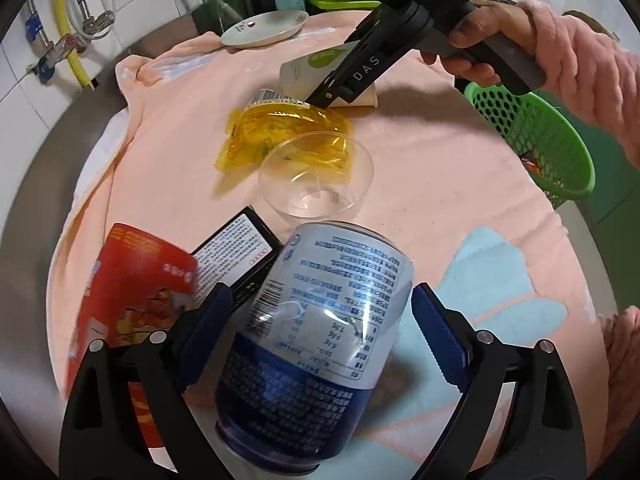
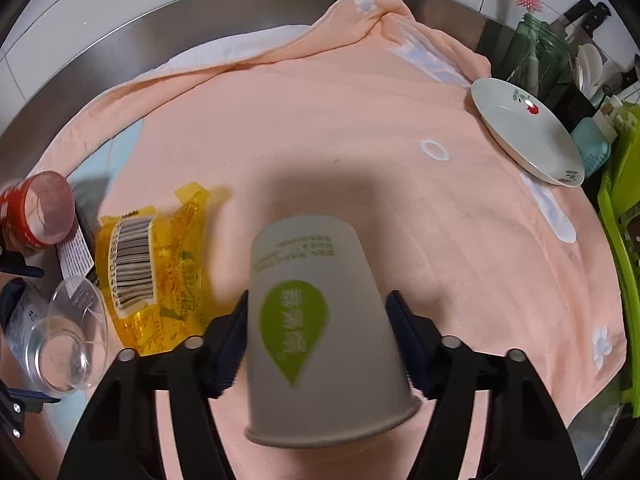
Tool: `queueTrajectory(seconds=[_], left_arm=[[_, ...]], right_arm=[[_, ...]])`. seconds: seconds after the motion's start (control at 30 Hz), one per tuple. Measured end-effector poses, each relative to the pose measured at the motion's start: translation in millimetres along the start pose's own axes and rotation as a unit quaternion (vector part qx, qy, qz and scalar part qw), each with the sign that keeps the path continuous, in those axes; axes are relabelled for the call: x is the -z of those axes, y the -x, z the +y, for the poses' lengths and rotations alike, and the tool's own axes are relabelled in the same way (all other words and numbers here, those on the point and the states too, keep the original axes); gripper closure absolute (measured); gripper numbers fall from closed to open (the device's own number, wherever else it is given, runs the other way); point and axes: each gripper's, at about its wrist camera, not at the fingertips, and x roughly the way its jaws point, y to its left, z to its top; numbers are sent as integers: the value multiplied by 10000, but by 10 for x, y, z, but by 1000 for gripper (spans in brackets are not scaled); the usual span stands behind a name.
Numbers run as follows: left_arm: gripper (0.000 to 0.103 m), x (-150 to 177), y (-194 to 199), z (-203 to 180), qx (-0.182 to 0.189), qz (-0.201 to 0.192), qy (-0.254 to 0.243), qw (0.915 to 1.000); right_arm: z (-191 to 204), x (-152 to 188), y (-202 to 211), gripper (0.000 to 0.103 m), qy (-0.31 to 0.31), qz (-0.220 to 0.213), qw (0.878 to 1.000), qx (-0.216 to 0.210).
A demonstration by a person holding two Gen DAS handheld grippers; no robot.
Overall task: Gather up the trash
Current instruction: 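Grasp the blue can with the left gripper while the right lifts the paper cup, then drop the blue can into the green basket with the left gripper while the right drops the paper cup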
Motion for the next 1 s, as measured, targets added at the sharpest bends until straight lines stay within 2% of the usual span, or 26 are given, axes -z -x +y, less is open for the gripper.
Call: queueTrajectory(seconds=[0.03, 0.27, 0.5, 0.77, 1.0], left_arm=[[20, 4, -14, 0, 7, 8, -1, 10000], [22, 58, 46, -28, -228, -131, 275, 9993], [23, 140, 232, -34, -358, -363, 723, 9961], [26, 183, 451, -230, -343, -511, 946, 9936], [28, 142, 509, -459, -321, -532, 930, 9937]], right_arm=[[5, 13, 9, 41, 5, -14, 10000, 13], [-1, 162, 192, 42, -99, -235, 9997, -14], [-38, 477, 528, 42, -326, -518, 9980, -141], [-241, 1141, 978, 42, -715, -726, 9948, -42], [-577, 1895, 1105, 42, -1178, -533, 9913, 264]])
